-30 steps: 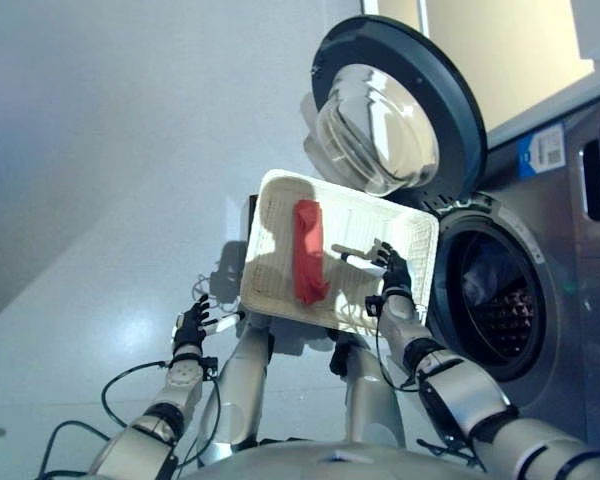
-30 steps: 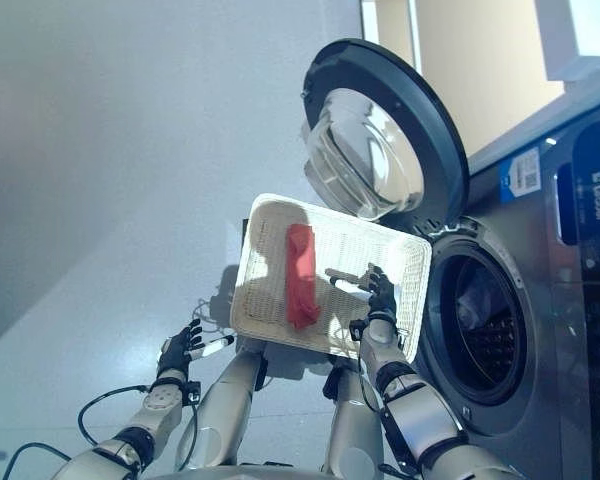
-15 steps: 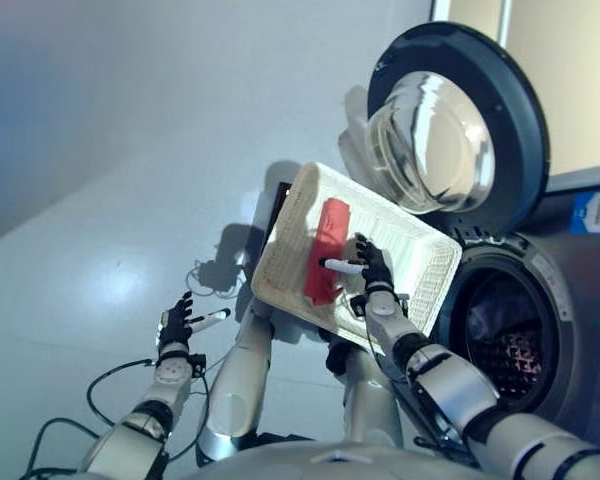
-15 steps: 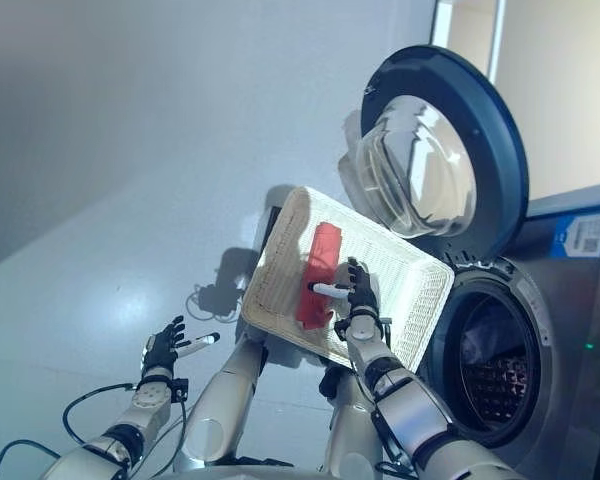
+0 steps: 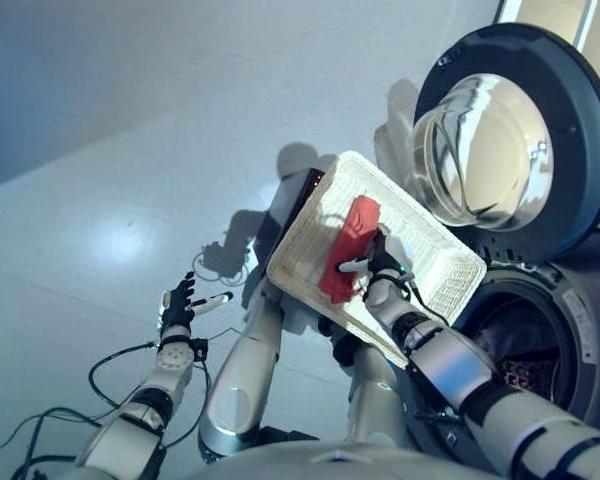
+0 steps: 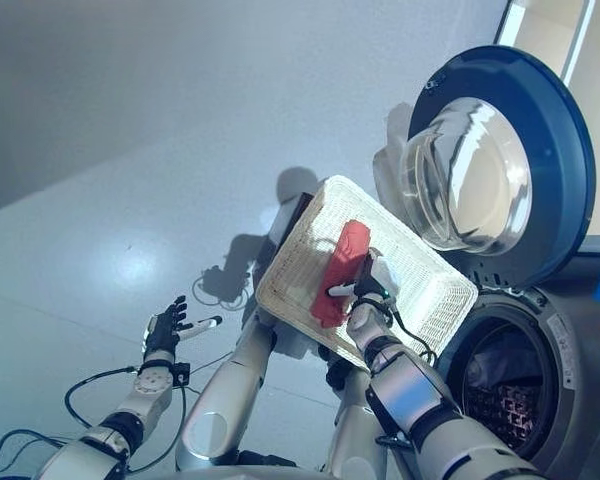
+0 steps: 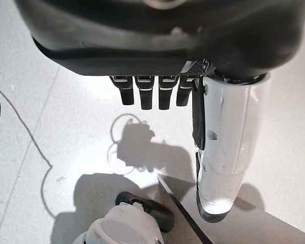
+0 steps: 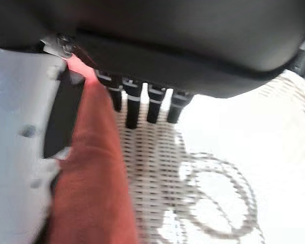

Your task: Pick up the clothes and place them into the washing machine

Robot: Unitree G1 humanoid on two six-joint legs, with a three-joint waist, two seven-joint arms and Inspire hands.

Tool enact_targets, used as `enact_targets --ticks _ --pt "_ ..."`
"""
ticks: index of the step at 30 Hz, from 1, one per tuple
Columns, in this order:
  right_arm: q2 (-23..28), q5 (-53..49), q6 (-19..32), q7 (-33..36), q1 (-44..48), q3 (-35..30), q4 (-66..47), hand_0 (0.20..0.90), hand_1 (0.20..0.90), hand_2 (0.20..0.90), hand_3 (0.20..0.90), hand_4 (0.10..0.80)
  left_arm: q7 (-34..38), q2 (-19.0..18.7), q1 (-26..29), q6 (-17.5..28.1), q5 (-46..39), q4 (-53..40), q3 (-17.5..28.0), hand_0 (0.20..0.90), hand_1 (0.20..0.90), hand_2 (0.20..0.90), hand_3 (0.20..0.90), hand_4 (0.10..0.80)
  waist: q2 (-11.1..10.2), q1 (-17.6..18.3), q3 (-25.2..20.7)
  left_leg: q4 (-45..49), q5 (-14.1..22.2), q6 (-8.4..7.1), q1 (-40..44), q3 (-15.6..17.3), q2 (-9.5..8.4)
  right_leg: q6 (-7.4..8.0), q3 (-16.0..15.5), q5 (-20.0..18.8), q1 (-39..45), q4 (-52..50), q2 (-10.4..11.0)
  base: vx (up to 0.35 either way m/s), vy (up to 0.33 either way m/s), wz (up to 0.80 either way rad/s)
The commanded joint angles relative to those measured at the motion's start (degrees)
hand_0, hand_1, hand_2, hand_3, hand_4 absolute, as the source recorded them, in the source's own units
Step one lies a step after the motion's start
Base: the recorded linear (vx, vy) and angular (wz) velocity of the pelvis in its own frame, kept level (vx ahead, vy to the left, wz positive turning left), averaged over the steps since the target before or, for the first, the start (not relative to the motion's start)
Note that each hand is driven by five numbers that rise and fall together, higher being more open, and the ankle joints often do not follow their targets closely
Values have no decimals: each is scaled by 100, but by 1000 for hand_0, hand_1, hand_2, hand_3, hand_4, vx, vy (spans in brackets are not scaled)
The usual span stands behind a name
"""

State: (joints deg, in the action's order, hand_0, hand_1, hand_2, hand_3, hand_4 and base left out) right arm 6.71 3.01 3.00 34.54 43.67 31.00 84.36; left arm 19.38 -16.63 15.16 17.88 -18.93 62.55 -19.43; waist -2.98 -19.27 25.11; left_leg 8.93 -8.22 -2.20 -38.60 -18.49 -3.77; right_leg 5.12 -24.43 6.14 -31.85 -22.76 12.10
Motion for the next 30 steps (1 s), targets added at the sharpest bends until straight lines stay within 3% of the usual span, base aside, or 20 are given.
enact_targets --ticks 1,13,26,30 --pt "-511 522 -53 -352 -37 62 -160 200 200 200 200 300 205 -183 -5 76 91 -203 -200 900 900 900 900 800 218 -426 247 384 200 -204 -327 207 -355 129 205 -146 240 164 138 21 10 5" --pt "-386 891 -220 -299 -427 65 -42 200 200 200 200 300 195 -51 -201 -11 279 -238 -252 900 900 900 900 800 221 -381 200 130 111 -196 -82 179 -337 174 142 -258 456 371 181 14 11 5" --pt "613 921 -234 -205 -962 -514 64 200 200 200 200 300 42 -87 -580 -75 517 -69 -48 900 900 900 900 800 143 48 -203 0 213 -157 501 504 -189 237 430 -526 956 864 140 24 21 -6" --pt "884 139 182 -284 -1138 -1009 -155 200 200 200 200 300 -13 -93 -688 -59 478 24 89 900 900 900 900 800 151 232 -327 46 124 -67 602 643 -164 193 564 -724 1011 967 119 -49 54 -24"
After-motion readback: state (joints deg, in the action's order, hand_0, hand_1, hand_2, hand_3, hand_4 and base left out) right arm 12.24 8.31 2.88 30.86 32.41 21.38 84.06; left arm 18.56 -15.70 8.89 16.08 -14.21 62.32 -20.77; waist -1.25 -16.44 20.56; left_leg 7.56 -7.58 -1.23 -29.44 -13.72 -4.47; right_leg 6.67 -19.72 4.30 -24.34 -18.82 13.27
